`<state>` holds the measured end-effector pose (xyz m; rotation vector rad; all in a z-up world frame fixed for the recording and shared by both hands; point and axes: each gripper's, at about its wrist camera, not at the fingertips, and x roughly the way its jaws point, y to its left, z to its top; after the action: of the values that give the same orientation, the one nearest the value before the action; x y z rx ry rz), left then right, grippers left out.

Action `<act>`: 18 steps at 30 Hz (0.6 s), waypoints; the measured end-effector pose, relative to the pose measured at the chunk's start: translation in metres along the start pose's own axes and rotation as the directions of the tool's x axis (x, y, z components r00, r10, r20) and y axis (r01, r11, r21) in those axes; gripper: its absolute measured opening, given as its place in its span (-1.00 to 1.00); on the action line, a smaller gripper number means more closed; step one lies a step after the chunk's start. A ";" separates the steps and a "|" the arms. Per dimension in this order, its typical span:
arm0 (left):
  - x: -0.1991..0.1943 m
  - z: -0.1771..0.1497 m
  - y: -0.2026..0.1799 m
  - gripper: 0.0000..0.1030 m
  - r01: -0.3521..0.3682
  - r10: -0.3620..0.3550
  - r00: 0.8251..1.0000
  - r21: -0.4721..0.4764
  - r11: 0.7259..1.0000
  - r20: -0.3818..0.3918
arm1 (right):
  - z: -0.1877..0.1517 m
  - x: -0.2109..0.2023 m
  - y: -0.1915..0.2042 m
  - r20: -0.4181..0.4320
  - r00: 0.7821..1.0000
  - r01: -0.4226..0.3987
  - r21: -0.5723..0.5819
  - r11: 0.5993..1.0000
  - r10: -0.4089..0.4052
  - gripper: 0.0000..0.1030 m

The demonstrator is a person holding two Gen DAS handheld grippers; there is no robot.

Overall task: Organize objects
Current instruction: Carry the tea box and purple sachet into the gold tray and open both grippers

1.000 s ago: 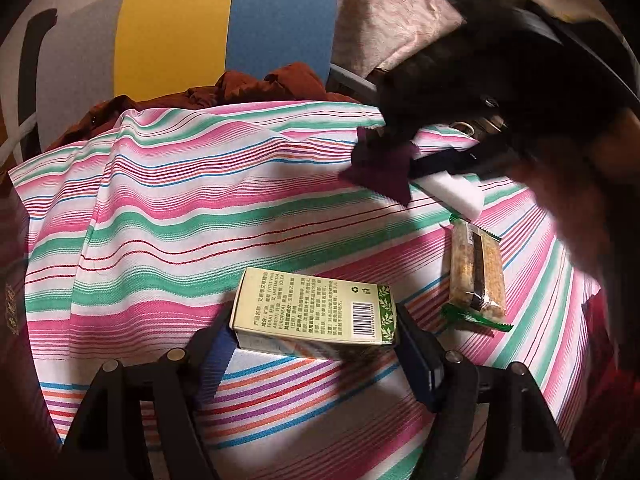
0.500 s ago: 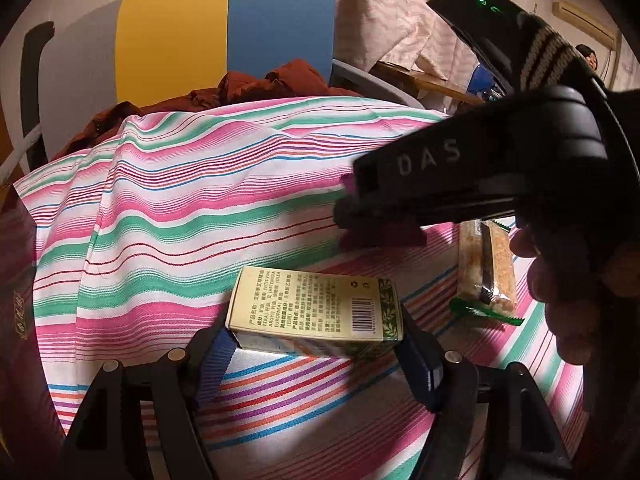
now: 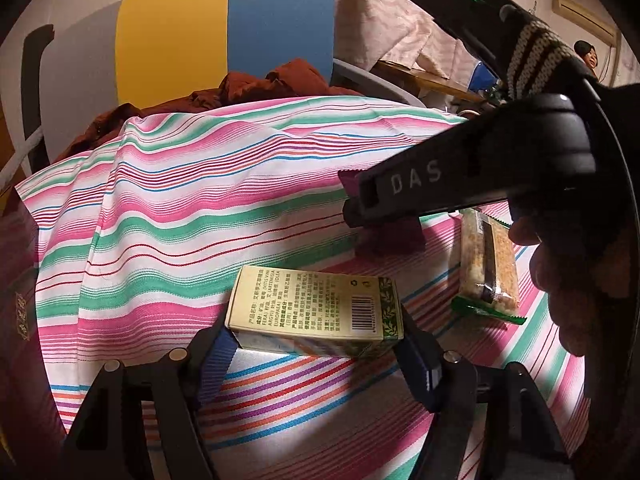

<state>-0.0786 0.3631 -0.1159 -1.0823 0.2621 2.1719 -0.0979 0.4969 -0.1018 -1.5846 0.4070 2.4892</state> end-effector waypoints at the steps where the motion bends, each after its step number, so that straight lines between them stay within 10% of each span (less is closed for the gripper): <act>1: 0.000 0.000 0.000 0.43 0.000 0.000 1.000 0.000 1.000 0.000 | 0.000 0.002 0.002 -0.004 1.000 0.009 -0.017 1.000 -0.009 -0.27; 18: -0.044 -0.002 0.006 0.41 -0.071 0.070 0.997 0.006 0.997 0.033 | -0.003 0.004 0.005 0.014 1.000 0.028 -0.071 0.997 -0.027 -0.27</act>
<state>-0.0627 0.3364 -0.0847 -1.0476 0.2967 2.2474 -0.0982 0.4912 -0.1056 -1.5869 0.2959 2.5185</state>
